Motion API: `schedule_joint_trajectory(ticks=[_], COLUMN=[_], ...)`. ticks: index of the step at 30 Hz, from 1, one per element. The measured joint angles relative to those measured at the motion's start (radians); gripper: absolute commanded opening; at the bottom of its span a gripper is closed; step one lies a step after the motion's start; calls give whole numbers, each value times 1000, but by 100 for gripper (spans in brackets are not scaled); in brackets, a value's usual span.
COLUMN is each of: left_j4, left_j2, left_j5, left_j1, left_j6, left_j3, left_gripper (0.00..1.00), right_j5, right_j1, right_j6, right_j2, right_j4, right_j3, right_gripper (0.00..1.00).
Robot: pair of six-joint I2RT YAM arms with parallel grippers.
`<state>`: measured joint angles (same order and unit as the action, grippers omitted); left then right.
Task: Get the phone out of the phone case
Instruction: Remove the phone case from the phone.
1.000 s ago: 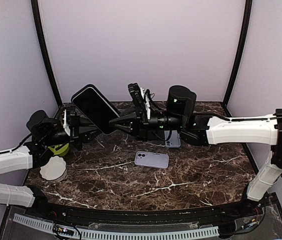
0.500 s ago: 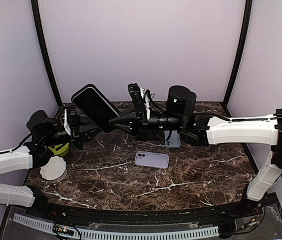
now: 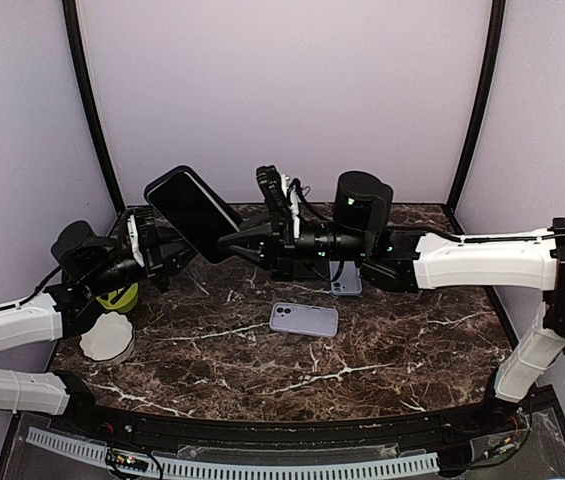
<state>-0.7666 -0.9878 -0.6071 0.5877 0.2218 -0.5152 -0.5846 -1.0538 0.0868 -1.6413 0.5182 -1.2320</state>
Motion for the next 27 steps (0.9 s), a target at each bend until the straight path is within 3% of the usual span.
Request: schedule_joint_trajectory(ticks=[11,20,24,27], left_j4=[34,75,118,239], left_j2=[8,3,-7,-47], left_j5=[231,325,357,409], left_j1=[2,-1,-1,0], left_j6=[54,53,25,-15], left_j3=[0,-8,-31,-129], left_gripper=[0,0,0,0], right_j5=[108,358,472,538], right_j1=[0,80,108,112], right_j6=[-47,-116,-133,-135], right_j2=[73,350,385,380], right_j4=[-102,-132,-148,-195], right_j3=[39,157,157,162], right_gripper=[0,0,0,0])
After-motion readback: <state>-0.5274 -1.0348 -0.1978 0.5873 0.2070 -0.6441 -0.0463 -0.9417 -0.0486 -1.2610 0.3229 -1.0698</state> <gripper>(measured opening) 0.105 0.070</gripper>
